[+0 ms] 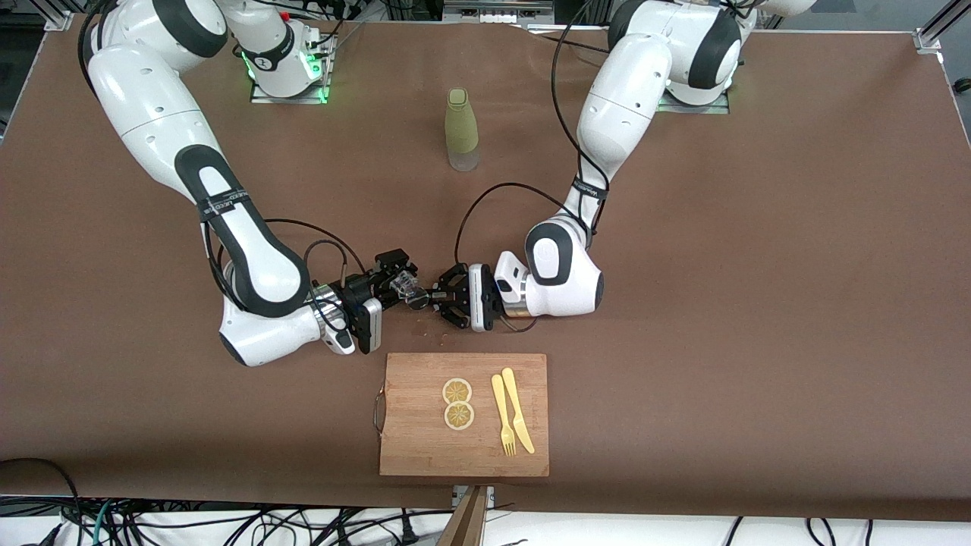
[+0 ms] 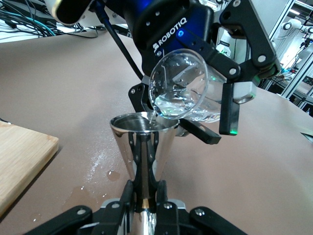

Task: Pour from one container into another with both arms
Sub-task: 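Tip the jigger upright and pull both grippers apart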

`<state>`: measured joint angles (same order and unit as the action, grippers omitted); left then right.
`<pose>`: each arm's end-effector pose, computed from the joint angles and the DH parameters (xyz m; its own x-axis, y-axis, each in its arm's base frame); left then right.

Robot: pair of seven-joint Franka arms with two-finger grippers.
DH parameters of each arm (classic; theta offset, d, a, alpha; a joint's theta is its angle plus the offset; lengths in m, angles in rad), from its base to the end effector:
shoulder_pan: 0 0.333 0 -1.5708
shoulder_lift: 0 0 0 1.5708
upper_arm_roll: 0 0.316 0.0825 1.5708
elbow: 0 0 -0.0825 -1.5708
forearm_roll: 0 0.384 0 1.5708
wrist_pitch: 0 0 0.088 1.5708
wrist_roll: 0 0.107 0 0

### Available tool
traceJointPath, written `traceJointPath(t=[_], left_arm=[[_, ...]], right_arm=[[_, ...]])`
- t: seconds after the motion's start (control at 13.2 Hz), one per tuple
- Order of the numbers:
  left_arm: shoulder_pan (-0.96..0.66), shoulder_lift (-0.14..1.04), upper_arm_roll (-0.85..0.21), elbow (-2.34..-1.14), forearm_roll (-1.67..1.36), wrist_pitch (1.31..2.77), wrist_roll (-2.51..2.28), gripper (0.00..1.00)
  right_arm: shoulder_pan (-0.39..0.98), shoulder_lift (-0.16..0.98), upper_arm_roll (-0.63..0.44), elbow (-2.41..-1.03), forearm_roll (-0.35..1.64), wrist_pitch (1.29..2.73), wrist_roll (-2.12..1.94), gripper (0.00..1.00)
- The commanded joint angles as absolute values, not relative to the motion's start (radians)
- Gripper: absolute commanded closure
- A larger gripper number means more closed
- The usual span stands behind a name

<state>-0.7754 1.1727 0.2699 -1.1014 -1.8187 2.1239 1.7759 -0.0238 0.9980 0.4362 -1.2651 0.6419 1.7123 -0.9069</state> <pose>0.6167 -0.4766 0.1236 0.3329 -0.3645 0.8697 -0.9418 -0.0826 0.3259 0.6555 0.2650 0.1931 0.6777 0.6856 0.2657 0.5038 -0.1699 -0.8469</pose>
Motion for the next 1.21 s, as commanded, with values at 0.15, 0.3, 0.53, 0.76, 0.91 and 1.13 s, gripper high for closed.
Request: traceJointPath(t=[0.15,0.3,0.53,0.76,0.91,1.13], left_arm=[[-0.779,1.160,0.279,-1.072,-1.879,2.091,1.787,1.00],[-0.779,1.160,0.296,-1.072,-1.879,2.071,1.805,1.00],[-0.762,1.160,0.304,-1.080,-1.885,2.022,1.874,1.00],[-0.746,1.166,0.313,-1.092,-1.913,1.971,1.979,1.00],[-0.732,1.164,0.322,-1.124,-1.913,1.906,2.049,1.00],[-0.684,1.163,0.350,-1.173,-1.911,1.728,2.170,1.00]], right_arm=[[-0.017,1.015,0.437,-1.259,0.618,1.736,-1.058,0.96],[-0.020,1.019,0.437,-1.258,0.623,1.740,-1.112,0.96],[-0.040,1.017,0.436,-1.256,0.658,1.735,-1.190,0.96],[-0.080,1.011,0.434,-1.203,0.690,1.686,-1.265,0.96],[-0.113,1.009,0.430,-1.161,0.703,1.643,-1.305,0.96],[-0.166,1.009,0.423,-1.155,0.732,1.650,-1.420,0.96]])
